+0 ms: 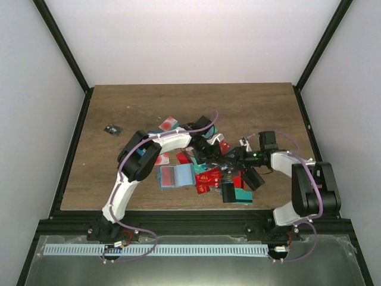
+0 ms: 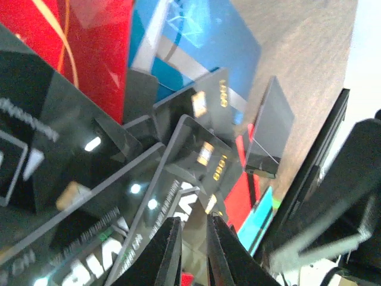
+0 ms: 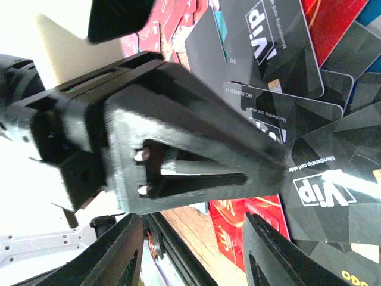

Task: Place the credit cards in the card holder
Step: Pick up the credit card from the center of the board.

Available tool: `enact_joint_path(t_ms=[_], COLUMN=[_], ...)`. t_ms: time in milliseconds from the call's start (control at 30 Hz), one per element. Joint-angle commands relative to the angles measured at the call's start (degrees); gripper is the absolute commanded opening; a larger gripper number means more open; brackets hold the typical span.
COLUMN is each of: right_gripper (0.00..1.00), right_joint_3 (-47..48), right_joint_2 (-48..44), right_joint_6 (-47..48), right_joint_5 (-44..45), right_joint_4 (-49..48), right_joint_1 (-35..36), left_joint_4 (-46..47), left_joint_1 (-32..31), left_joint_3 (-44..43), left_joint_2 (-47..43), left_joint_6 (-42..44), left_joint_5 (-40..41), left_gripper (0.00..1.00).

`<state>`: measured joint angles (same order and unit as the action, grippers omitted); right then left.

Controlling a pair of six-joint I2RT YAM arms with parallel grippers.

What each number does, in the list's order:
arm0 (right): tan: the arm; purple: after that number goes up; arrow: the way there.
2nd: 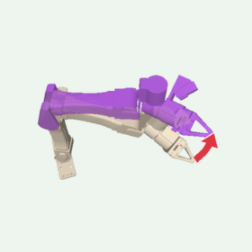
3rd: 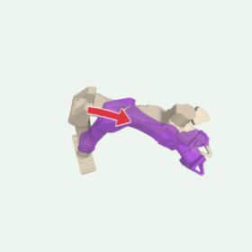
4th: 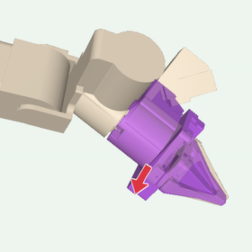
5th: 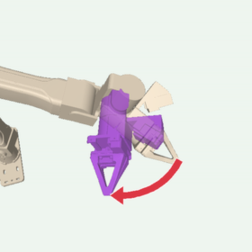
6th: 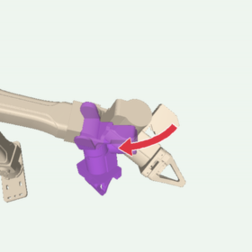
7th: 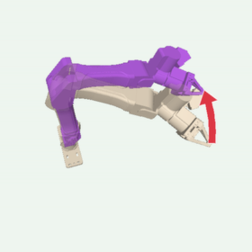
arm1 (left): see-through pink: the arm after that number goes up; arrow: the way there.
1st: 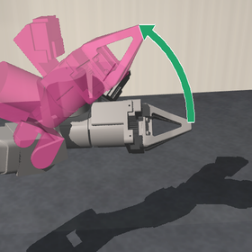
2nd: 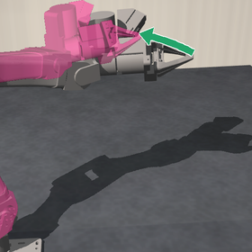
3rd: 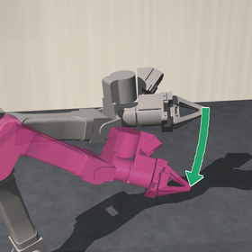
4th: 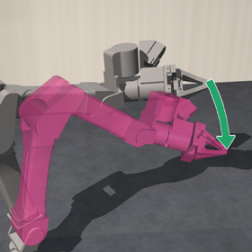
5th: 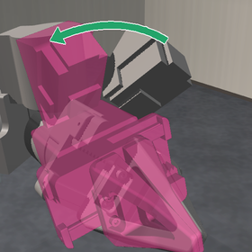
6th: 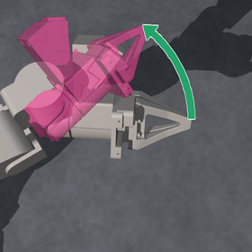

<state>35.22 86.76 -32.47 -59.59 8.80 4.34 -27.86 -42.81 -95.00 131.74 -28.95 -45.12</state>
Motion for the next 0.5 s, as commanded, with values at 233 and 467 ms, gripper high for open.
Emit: enact_joint_path(t_ms=[233,467], right_gripper=[0.48,0.49], right_joint_3=[7.01,12.96], right_joint_2=[-3.19,1.60], right_joint_6=[2.16,-1.51], right_joint_5=[12.89,17.27], right_joint_4=[10.30,7.69], right_joint_1=[0.41,0.41], left_joint_4=[-2.90,-5.72], left_joint_1=[1.91,3.65], left_joint_3=[2.18,-0.13], left_joint_2=[-11.12,-8.84], left_joint_6=[2.19,2.60], left_joint_5=[6.66,12.79], left_gripper=[0.15,0.15])
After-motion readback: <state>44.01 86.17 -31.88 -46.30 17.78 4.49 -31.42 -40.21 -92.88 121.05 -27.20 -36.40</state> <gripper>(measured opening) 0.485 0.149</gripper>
